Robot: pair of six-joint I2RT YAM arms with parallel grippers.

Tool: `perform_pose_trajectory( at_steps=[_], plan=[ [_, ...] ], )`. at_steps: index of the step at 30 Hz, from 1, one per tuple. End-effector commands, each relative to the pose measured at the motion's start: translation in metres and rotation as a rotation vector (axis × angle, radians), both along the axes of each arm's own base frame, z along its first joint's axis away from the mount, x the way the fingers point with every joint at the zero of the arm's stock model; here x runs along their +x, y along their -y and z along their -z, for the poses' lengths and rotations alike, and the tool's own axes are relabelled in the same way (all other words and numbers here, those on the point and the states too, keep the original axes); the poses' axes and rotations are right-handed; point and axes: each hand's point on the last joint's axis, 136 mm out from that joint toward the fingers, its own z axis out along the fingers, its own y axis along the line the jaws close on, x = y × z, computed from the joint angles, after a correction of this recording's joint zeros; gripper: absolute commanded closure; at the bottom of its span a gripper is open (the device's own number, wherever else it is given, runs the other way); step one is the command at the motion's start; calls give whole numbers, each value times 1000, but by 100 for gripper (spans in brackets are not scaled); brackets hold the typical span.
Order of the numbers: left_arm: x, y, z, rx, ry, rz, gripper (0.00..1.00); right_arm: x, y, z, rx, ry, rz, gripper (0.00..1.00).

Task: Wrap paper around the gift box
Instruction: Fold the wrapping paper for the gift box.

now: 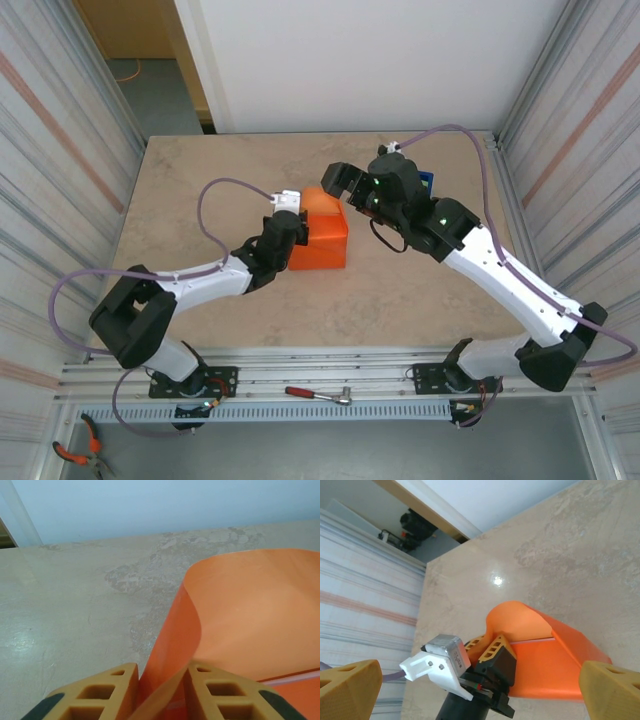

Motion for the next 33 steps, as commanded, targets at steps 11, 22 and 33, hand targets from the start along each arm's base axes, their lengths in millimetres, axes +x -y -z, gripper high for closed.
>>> perform_pose_trajectory(
  at_steps=[11, 22, 33],
  plan=[
    [-13, -12, 40, 103, -94, -4, 82, 10, -3, 55, -141, 20, -153, 1],
    [-13, -9, 42, 96, -95, 8, 82, 26, 7, 145, -361, -66, -199, 13],
    [-12, -6, 44, 90, -95, 17, 82, 52, 1, 156, -404, -63, -203, 47]
  ],
)
